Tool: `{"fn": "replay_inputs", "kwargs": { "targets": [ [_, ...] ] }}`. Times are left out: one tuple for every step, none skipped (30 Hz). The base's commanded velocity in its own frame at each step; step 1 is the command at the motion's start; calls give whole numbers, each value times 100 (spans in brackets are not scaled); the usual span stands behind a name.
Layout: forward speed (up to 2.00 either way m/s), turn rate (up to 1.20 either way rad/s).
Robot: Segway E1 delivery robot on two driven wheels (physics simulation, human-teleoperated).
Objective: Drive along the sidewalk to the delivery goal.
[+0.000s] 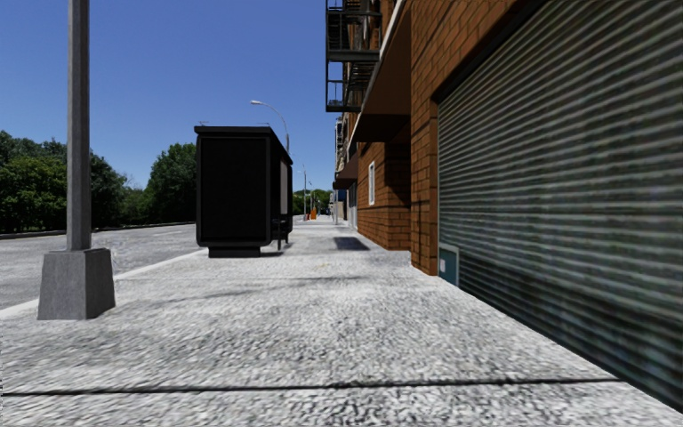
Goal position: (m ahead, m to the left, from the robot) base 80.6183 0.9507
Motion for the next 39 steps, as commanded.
{"fn": "replay_inputs", "kwargs": {
  "targets": [
    [199,0],
    [199,0],
    [199,0],
    [199,0],
    [199,0],
    [199,0],
    [199,0],
    [199,0],
    [199,0],
    [199,0],
    [199,0],
    [199,0],
    [199,0],
    [199,0],
    [199,0],
    [199,0],
    [199,0],
    [199,0],
    [199,0],
    [199,0],
    [199,0],
    [199,0],
    [199,0],
    [199,0],
    [199,0],
    [199,0],
    [199,0],
    [199,0],
    [199,0],
    [199,0],
    [199,0],
    [199,0],
    [199,0],
    [199,0],
    [199,0],
    [199,0],
    [199,0],
    [199,0],
    [199,0]
  ]
}}
